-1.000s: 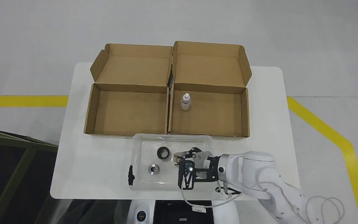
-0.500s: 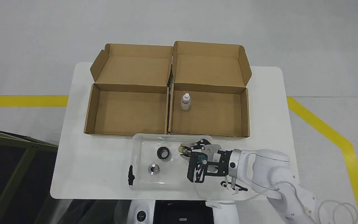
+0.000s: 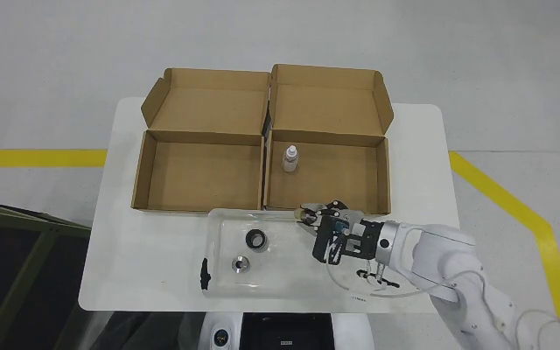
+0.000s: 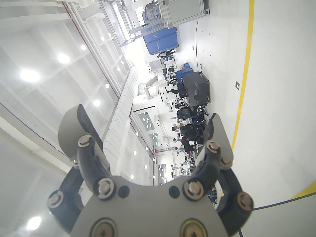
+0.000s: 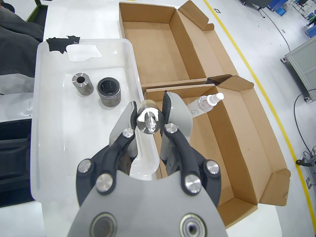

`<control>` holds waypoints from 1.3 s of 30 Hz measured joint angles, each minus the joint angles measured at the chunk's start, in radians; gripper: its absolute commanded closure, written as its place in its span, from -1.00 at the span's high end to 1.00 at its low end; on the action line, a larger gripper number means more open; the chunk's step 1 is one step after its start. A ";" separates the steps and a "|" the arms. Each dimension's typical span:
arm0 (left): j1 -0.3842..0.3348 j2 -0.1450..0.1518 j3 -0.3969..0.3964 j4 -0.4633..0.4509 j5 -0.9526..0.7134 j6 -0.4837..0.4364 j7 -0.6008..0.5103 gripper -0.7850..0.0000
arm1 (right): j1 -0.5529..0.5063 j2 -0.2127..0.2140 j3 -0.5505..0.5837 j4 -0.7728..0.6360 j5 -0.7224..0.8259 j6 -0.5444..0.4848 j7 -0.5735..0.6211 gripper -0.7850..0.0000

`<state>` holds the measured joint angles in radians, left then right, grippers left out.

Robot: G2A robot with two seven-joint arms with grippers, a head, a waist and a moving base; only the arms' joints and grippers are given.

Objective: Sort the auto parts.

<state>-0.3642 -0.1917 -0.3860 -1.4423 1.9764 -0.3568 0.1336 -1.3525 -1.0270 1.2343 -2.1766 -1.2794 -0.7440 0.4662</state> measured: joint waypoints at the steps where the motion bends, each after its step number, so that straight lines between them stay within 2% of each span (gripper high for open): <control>1: 0.000 0.000 0.000 0.000 0.000 0.000 0.000 1.00 | 0.004 0.000 0.003 0.005 0.007 0.003 0.000 -1.00; 13: 0.000 0.000 0.000 0.000 0.000 0.000 0.000 1.00 | 0.114 -0.004 -0.006 0.065 0.069 0.043 0.114 -1.00; 29: 0.000 0.000 0.000 0.000 0.000 0.000 0.000 1.00 | 0.402 -0.042 -0.182 0.340 0.208 0.073 0.277 -1.00; 39: 0.000 0.000 0.000 0.000 0.000 0.000 0.000 1.00 | 0.522 -0.066 -0.267 0.480 0.242 0.087 0.331 -1.00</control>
<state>-0.3642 -0.1916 -0.3860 -1.4423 1.9764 -0.3568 0.1336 -0.8308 -1.0933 0.9675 -1.6971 -1.0379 -0.6565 0.7977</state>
